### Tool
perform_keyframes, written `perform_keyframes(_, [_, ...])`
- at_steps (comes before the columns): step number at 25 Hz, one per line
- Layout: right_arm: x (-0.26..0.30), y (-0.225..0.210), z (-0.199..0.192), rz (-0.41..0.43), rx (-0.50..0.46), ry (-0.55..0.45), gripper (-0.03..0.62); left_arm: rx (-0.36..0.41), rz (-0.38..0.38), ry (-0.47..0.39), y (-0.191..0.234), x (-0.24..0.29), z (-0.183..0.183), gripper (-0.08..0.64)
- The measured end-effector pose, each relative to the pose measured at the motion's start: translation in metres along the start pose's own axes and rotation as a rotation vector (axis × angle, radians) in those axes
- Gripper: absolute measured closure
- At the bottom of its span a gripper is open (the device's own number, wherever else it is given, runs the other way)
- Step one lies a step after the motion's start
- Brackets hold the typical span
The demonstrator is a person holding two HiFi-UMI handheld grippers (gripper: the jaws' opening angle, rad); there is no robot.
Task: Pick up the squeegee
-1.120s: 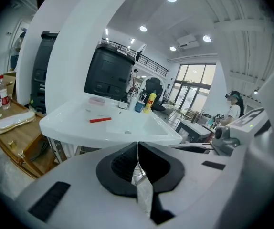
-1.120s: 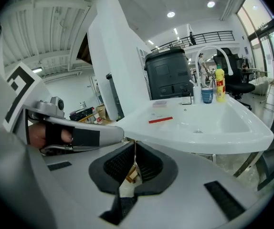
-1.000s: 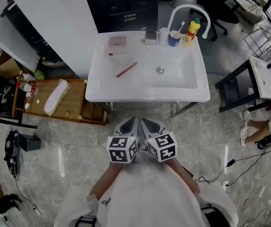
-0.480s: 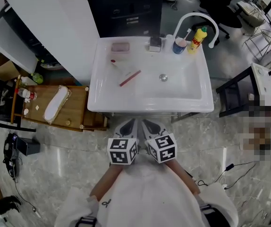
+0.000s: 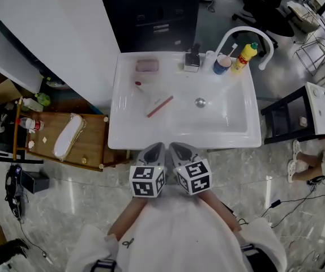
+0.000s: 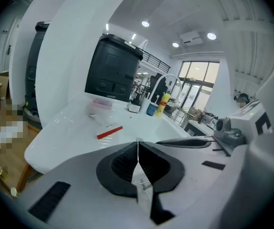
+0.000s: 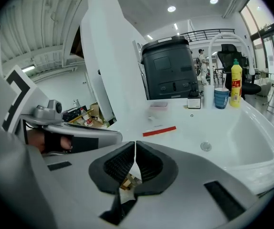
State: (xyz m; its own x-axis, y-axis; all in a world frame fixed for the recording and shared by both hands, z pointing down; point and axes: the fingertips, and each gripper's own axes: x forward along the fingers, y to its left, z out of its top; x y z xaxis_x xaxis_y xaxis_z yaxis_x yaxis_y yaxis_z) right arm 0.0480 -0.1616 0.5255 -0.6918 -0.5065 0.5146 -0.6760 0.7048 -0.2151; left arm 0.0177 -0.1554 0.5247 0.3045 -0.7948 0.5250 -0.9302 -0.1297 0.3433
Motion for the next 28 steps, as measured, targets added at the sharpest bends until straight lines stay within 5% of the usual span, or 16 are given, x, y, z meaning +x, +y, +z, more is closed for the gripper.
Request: perform_keyframes(28, [0.094, 0.002, 0.05, -0.047, 0.009, 0.052, 0.563, 0.004, -0.057, -0.02, 0.086, 0.04, 0.07, 0.532])
